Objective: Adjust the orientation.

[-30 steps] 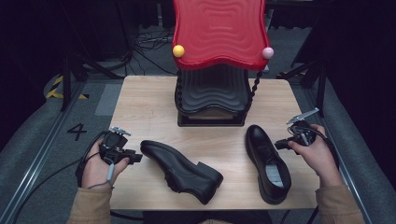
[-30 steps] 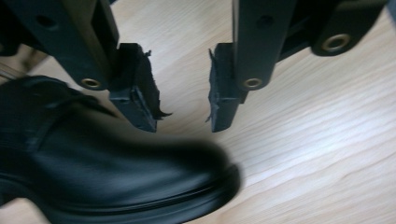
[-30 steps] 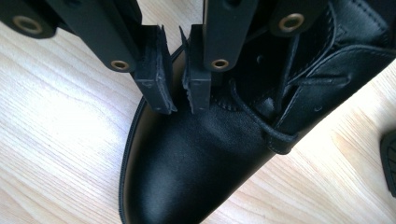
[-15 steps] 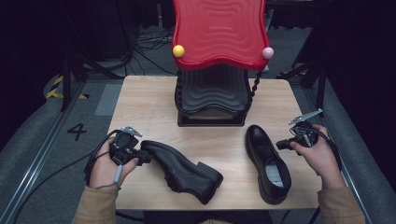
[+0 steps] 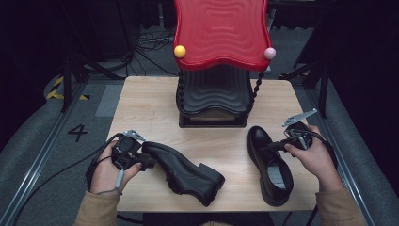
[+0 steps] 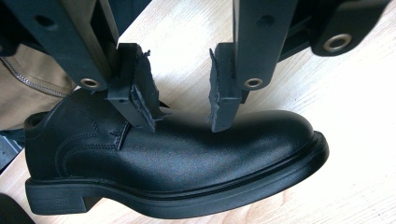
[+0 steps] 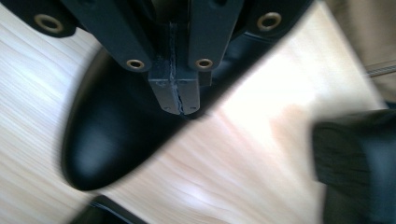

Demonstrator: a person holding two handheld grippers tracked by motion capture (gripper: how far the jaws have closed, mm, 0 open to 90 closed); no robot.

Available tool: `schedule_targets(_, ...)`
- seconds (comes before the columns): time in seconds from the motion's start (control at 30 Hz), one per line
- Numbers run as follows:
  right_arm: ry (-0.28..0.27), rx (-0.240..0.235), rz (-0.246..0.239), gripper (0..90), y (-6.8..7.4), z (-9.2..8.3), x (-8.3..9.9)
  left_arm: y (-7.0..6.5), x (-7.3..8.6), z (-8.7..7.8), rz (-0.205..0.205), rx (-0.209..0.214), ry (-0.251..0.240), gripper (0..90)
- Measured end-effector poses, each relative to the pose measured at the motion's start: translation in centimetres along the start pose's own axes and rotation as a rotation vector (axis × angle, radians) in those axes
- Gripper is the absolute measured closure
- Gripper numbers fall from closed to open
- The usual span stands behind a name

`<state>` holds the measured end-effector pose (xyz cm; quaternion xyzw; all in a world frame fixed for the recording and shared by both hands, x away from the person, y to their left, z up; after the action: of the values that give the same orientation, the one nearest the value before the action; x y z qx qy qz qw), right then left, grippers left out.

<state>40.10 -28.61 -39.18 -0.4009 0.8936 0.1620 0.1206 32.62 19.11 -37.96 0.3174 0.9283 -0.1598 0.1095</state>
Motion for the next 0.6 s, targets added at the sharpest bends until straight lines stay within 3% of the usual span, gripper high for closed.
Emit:
schedule_targets(0.07, 0.0, -0.01, -0.02, 90.0, 0.7, 0.0, -0.4, 0.0, 0.0, 0.0, -0.001, 0.0, -0.003, 63.0)
schedule_targets(0.13, -0.003, -0.021, -0.088, 90.0, 2.8, 0.3, -1.5, -0.1, 0.0, -0.1, 0.0, 0.003, -0.007, 62.9)
schedule_targets(0.2, 0.004, -0.027, -0.102, 90.0, 3.5, 0.5, -1.8, -0.1, 0.0, -0.1, 0.002, 0.003, -0.01, 62.7)
schedule_targets(0.4, 0.036, -0.086, -0.211, 90.0, 7.4, 2.3, -3.7, -0.3, -0.2, 0.0, 0.009, 0.006, -0.01, 61.8)
schedule_targets(0.6, 0.064, -0.116, -0.271, 90.0, 10.0, 3.7, -4.7, -0.5, -0.3, 0.0, 0.022, 0.011, -0.003, 61.0)
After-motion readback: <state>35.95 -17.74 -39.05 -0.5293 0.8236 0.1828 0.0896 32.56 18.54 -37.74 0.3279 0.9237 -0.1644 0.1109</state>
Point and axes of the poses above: each handheld gripper's, and its own axes: z roughly forward along the jaws, x roughly out of its underside, y roughly to its left, the point moved 2 cm from there along z, roughly forward along the jaws, and after that the axes turned 12 degrees about y, right-handed, at the moved point
